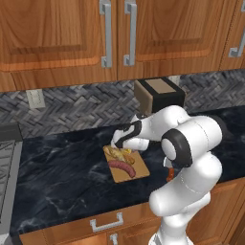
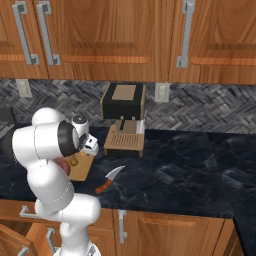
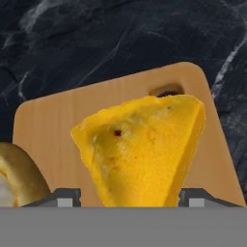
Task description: Retrieve the sausage and cheese from the fridge and place them on the cutting board on the counter.
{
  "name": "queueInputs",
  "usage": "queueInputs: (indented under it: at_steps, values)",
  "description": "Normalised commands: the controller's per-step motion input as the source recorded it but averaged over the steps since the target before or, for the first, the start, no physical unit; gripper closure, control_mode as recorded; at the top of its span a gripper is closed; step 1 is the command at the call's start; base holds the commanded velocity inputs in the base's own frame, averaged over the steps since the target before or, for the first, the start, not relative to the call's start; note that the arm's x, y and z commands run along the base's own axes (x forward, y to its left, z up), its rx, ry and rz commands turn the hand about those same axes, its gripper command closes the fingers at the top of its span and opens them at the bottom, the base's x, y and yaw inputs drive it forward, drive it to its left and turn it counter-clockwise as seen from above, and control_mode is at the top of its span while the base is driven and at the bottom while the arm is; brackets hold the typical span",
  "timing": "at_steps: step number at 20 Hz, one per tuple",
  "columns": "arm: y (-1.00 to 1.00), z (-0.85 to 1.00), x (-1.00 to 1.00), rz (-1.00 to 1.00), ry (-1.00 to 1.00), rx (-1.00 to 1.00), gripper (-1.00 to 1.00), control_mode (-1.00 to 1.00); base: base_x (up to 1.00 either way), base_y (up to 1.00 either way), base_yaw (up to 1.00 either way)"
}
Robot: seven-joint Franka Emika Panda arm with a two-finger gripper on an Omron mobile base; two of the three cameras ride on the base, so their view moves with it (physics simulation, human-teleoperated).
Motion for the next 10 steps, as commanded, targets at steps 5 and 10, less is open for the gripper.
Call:
queueInputs:
  at_steps: [5,10]
  values:
    - [0.00,0.09,-0.17,0.00,0.00,0.00,-1.00,-1.00,0.00,0.00,0.00]
    - [0.00,0.35,-0.29,0.00,0.00,0.00,-1.00,-1.00,0.00,0.00,0.00]
